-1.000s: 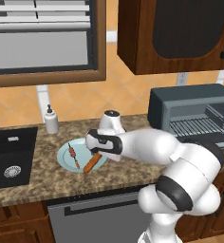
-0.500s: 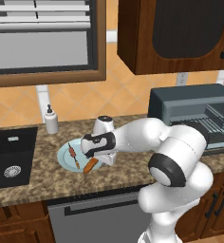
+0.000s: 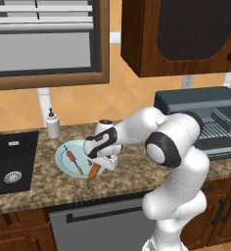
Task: Pick up the kebab skewer and baguette bread, and place them inside the toaster oven. Close the toaster oven door and start by setting the timer.
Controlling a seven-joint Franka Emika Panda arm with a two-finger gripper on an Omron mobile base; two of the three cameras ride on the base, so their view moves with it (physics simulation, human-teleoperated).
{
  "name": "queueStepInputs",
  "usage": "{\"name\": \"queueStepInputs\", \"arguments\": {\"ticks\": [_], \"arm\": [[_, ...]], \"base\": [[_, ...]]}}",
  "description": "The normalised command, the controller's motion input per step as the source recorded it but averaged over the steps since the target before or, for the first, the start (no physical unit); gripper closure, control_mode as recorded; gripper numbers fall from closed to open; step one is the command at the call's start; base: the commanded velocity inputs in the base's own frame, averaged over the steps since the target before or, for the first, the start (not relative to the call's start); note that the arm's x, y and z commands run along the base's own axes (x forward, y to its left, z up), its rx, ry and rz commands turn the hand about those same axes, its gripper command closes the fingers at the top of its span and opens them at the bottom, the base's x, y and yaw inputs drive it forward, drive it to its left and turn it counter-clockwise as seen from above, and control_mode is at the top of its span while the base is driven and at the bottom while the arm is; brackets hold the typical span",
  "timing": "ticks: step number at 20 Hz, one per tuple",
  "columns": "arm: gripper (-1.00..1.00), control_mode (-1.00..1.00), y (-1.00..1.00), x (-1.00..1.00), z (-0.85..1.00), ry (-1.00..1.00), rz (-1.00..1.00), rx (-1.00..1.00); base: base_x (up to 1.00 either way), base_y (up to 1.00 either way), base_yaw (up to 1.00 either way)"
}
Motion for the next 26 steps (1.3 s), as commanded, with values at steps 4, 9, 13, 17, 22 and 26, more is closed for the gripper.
{"name": "queueStepInputs", "arguments": {"ticks": [4, 9, 13, 17, 22, 26], "arm": [[1.00, -1.00, 0.00, 0.04, -0.05, 0.06, -0.04, 0.00], [1.00, -1.00, -0.19, -0.09, 0.07, 0.08, -0.09, 0.00], [1.00, -1.00, -0.89, -0.74, 0.54, 0.03, -0.17, 0.02], [1.00, -1.00, -1.00, -0.82, 0.97, 0.01, -0.32, 0.06], [1.00, -1.00, -1.00, -0.58, 0.63, 0.05, -0.36, 0.05], [1.00, -1.00, -1.00, -0.34, 0.30, -0.01, -0.21, 0.01]], "base": [[0.00, 0.00, 0.00], [0.00, 0.00, 0.00], [0.00, 0.00, 0.00], [0.00, 0.00, 0.00], [0.00, 0.00, 0.00], [0.00, 0.00, 0.00]]}}
